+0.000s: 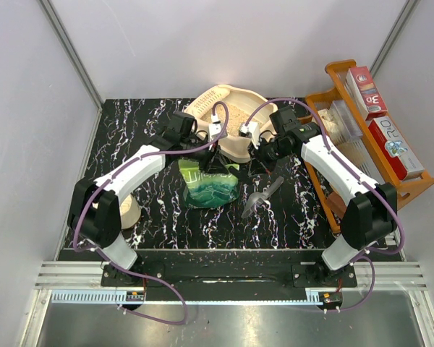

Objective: Fill the litter box with clean litter

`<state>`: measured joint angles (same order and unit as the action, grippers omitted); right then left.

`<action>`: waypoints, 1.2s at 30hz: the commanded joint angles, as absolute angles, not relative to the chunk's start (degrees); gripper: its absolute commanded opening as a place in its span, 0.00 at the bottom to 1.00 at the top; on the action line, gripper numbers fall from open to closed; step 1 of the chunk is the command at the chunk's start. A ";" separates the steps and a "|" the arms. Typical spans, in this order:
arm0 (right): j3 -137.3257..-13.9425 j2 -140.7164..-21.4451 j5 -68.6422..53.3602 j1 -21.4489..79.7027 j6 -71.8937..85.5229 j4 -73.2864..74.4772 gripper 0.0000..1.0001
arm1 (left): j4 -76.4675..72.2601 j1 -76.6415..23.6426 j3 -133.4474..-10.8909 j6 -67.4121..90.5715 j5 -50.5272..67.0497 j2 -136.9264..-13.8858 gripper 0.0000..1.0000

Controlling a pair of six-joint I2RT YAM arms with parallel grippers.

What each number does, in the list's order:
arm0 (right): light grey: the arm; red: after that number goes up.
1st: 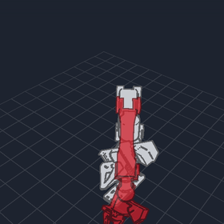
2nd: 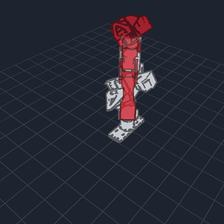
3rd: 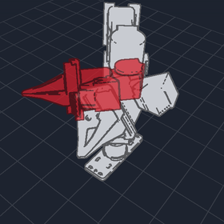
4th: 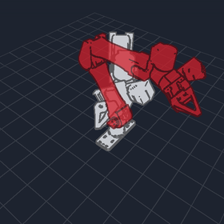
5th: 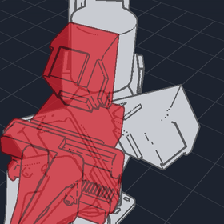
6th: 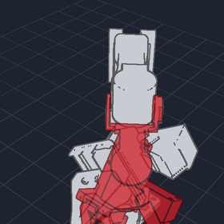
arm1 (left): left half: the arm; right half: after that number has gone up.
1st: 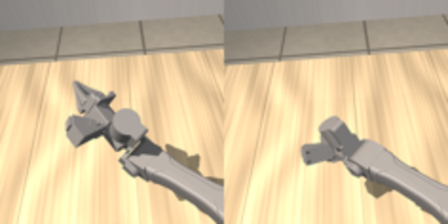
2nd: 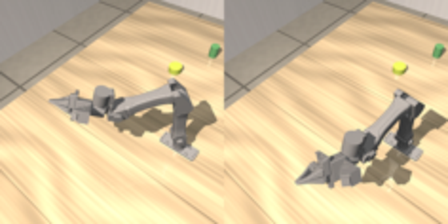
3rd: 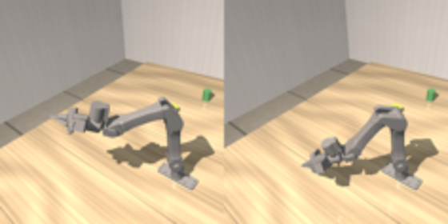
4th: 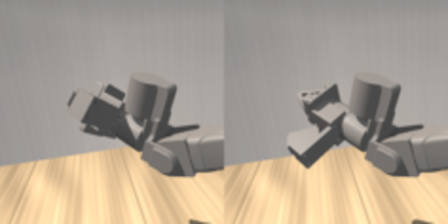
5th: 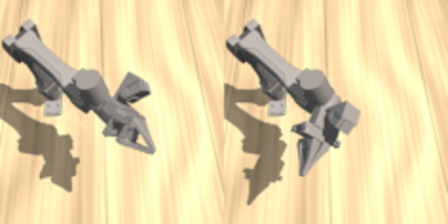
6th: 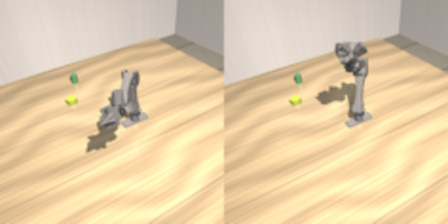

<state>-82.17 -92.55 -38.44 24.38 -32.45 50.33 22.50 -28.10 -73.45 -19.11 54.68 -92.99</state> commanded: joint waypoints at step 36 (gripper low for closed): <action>-76.92 -88.52 -25.36 14.33 -43.85 61.87 0.54 | 24.61 -29.71 -74.44 -23.82 56.43 -92.46 0.00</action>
